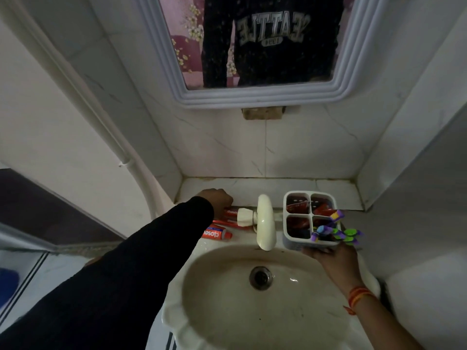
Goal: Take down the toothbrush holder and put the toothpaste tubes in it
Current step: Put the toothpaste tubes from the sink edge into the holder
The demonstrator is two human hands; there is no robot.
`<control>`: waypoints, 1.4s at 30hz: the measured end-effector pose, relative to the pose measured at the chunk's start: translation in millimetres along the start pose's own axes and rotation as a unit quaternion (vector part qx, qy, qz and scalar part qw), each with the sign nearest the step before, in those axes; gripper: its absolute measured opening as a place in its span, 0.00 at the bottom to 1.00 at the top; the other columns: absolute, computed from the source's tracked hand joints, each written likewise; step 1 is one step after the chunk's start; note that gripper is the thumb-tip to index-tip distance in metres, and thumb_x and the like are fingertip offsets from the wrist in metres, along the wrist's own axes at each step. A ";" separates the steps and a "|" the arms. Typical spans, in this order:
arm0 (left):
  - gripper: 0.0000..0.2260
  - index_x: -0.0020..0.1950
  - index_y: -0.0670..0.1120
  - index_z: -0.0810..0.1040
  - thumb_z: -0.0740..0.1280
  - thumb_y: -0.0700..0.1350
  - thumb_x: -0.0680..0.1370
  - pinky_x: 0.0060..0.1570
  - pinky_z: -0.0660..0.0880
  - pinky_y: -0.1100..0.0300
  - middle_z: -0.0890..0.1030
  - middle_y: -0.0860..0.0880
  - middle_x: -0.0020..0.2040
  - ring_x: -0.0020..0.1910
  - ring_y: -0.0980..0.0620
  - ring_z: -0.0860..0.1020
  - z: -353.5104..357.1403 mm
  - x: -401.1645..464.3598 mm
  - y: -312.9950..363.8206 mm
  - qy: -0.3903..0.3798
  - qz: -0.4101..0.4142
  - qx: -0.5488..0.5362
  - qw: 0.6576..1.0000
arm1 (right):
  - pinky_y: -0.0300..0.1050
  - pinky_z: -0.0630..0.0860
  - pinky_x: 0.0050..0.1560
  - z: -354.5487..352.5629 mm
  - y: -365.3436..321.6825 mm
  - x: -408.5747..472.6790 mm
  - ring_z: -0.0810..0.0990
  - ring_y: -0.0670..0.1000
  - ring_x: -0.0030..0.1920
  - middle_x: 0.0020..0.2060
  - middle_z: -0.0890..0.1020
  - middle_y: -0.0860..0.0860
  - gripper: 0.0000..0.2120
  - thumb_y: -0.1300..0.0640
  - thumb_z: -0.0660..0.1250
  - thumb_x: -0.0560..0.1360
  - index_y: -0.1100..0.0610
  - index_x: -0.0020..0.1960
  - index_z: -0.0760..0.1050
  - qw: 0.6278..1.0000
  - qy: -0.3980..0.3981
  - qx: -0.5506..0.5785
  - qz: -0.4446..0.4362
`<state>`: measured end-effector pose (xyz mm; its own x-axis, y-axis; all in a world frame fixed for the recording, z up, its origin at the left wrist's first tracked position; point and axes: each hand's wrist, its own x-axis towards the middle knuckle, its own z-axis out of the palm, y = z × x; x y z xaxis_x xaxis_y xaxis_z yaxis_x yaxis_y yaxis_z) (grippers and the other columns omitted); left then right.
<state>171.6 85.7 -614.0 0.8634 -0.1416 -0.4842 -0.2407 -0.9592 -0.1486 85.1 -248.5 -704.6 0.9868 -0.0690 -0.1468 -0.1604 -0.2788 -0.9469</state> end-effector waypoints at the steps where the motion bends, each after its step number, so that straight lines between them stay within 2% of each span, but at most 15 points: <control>1: 0.12 0.60 0.48 0.79 0.64 0.51 0.80 0.52 0.78 0.52 0.81 0.45 0.56 0.54 0.43 0.81 0.4 0.4 -0.9 0.003 0.007 0.002 1.000 | 0.36 0.80 0.52 0.0 -1.4 0.0 0.83 0.48 0.56 0.51 0.86 0.50 0.31 0.67 0.83 0.60 0.59 0.61 0.79 1.000 -0.002 0.002 0.001; 5: 0.16 0.62 0.48 0.77 0.68 0.54 0.78 0.52 0.76 0.52 0.79 0.46 0.58 0.55 0.44 0.80 -6.9 -0.9 -5.2 0.011 0.024 -0.007 1.000 | 0.36 0.80 0.50 0.9 -12.8 -3.4 0.81 0.37 0.50 0.48 0.84 0.46 0.30 0.72 0.81 0.60 0.60 0.60 0.78 1.000 0.001 0.020 0.005; 7: 0.17 0.63 0.50 0.76 0.70 0.54 0.76 0.54 0.77 0.51 0.80 0.48 0.58 0.55 0.46 0.79 -18.7 -2.4 -7.7 0.013 0.028 -0.039 0.999 | 0.30 0.78 0.47 1.6 -15.4 -4.1 0.81 0.33 0.47 0.47 0.83 0.45 0.29 0.74 0.80 0.61 0.61 0.60 0.78 1.000 0.002 0.025 0.002; 11: 0.14 0.59 0.51 0.79 0.73 0.53 0.75 0.50 0.78 0.57 0.83 0.50 0.54 0.48 0.52 0.80 -57.8 -8.5 -4.6 0.091 0.049 -0.152 0.983 | 0.49 0.77 0.58 1.6 -20.3 -6.2 0.81 0.47 0.52 0.45 0.83 0.44 0.25 0.70 0.81 0.61 0.55 0.53 0.80 1.000 0.006 0.008 -0.001; 13: 0.13 0.58 0.49 0.81 0.73 0.52 0.77 0.48 0.76 0.60 0.83 0.52 0.50 0.45 0.55 0.78 -83.0 -15.7 2.6 0.138 0.066 -0.165 0.974 | 0.51 0.76 0.59 1.3 -20.1 -5.9 0.81 0.51 0.53 0.44 0.83 0.44 0.24 0.68 0.82 0.60 0.50 0.49 0.80 1.000 0.010 0.004 -0.001; 16: 0.12 0.58 0.48 0.83 0.72 0.52 0.78 0.46 0.76 0.64 0.83 0.53 0.46 0.41 0.58 0.78 -120.0 -31.7 19.5 0.220 0.099 -0.178 0.954 | 0.51 0.77 0.60 1.5 -22.0 -7.5 0.82 0.52 0.52 0.44 0.85 0.50 0.23 0.67 0.83 0.59 0.53 0.49 0.81 1.000 0.014 -0.008 -0.008; 18: 0.12 0.58 0.47 0.84 0.71 0.51 0.78 0.46 0.77 0.64 0.83 0.54 0.45 0.40 0.59 0.79 -141.1 -45.3 33.8 0.263 0.120 -0.194 0.937 | 0.44 0.77 0.56 1.0 -24.8 -9.3 0.83 0.50 0.50 0.43 0.84 0.51 0.22 0.69 0.82 0.60 0.54 0.48 0.80 1.000 0.019 -0.006 -0.001; 21: 0.12 0.57 0.45 0.85 0.73 0.50 0.78 0.48 0.81 0.61 0.86 0.51 0.44 0.41 0.56 0.84 -161.1 -60.5 57.0 0.318 0.166 -0.230 0.905 | 0.24 0.73 0.46 1.3 -30.0 -11.2 0.81 0.35 0.44 0.46 0.83 0.50 0.23 0.71 0.81 0.60 0.56 0.51 0.79 1.000 0.021 0.000 -0.002; 22: 0.12 0.57 0.45 0.85 0.73 0.50 0.77 0.48 0.81 0.61 0.87 0.50 0.43 0.40 0.56 0.85 -163.7 -63.1 65.4 0.319 0.180 -0.242 0.899 | 0.26 0.74 0.47 1.5 -29.3 -11.1 0.81 0.34 0.44 0.46 0.83 0.50 0.24 0.71 0.81 0.60 0.55 0.52 0.79 1.000 0.022 -0.001 -0.002; 24: 0.12 0.58 0.45 0.85 0.73 0.50 0.78 0.48 0.81 0.61 0.87 0.50 0.43 0.39 0.57 0.84 -163.5 -62.6 81.6 0.292 0.200 -0.252 0.901 | 0.33 0.75 0.51 1.1 -27.7 -10.9 0.82 0.43 0.50 0.47 0.84 0.51 0.25 0.69 0.82 0.60 0.55 0.53 0.80 1.000 0.022 -0.009 -0.003; 28: 0.12 0.61 0.46 0.84 0.70 0.48 0.80 0.51 0.77 0.61 0.85 0.51 0.48 0.39 0.60 0.78 -145.6 -44.8 107.3 0.176 0.185 -0.190 0.948 | 0.23 0.72 0.47 0.8 -27.2 -10.2 0.80 0.49 0.53 0.48 0.83 0.50 0.26 0.68 0.82 0.61 0.62 0.57 0.81 0.999 0.022 -0.023 -0.015; 31: 0.11 0.59 0.48 0.86 0.72 0.48 0.78 0.53 0.78 0.59 0.86 0.49 0.53 0.47 0.54 0.81 -134.8 -35.4 110.7 0.133 0.177 -0.155 0.963 | 0.40 0.74 0.55 1.6 -30.2 -10.9 0.80 0.49 0.52 0.48 0.83 0.50 0.25 0.68 0.82 0.61 0.57 0.55 0.80 1.000 0.019 -0.003 -0.008; 34: 0.11 0.57 0.48 0.87 0.74 0.50 0.76 0.52 0.77 0.62 0.87 0.51 0.51 0.47 0.56 0.84 -131.7 -36.4 95.3 0.109 0.176 -0.221 0.953 | 0.44 0.73 0.56 1.7 -28.6 -10.9 0.81 0.50 0.52 0.47 0.84 0.50 0.25 0.67 0.82 0.60 0.58 0.56 0.81 1.000 0.022 -0.001 0.001; 38: 0.10 0.54 0.47 0.88 0.75 0.50 0.76 0.54 0.80 0.61 0.88 0.52 0.42 0.43 0.56 0.86 -119.9 -39.5 55.3 0.126 0.113 -0.330 0.929 | 0.44 0.73 0.56 2.0 -25.8 -10.7 0.81 0.50 0.52 0.47 0.84 0.51 0.25 0.67 0.82 0.60 0.57 0.55 0.81 1.000 0.020 0.002 -0.002; 42: 0.09 0.56 0.47 0.87 0.74 0.44 0.76 0.62 0.78 0.56 0.87 0.50 0.51 0.51 0.51 0.84 -75.7 -25.7 22.3 0.083 0.028 -0.238 0.967 | 0.47 0.75 0.56 3.5 -20.1 -8.3 0.82 0.52 0.53 0.46 0.85 0.52 0.24 0.66 0.83 0.60 0.59 0.54 0.83 1.000 0.020 -0.014 -0.006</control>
<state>177.5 49.5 -539.6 0.9241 -0.1960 -0.3281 -0.0916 -0.9471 0.3077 80.2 -238.9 -685.3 0.9870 -0.1028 -0.1237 -0.1498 -0.3072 -0.9398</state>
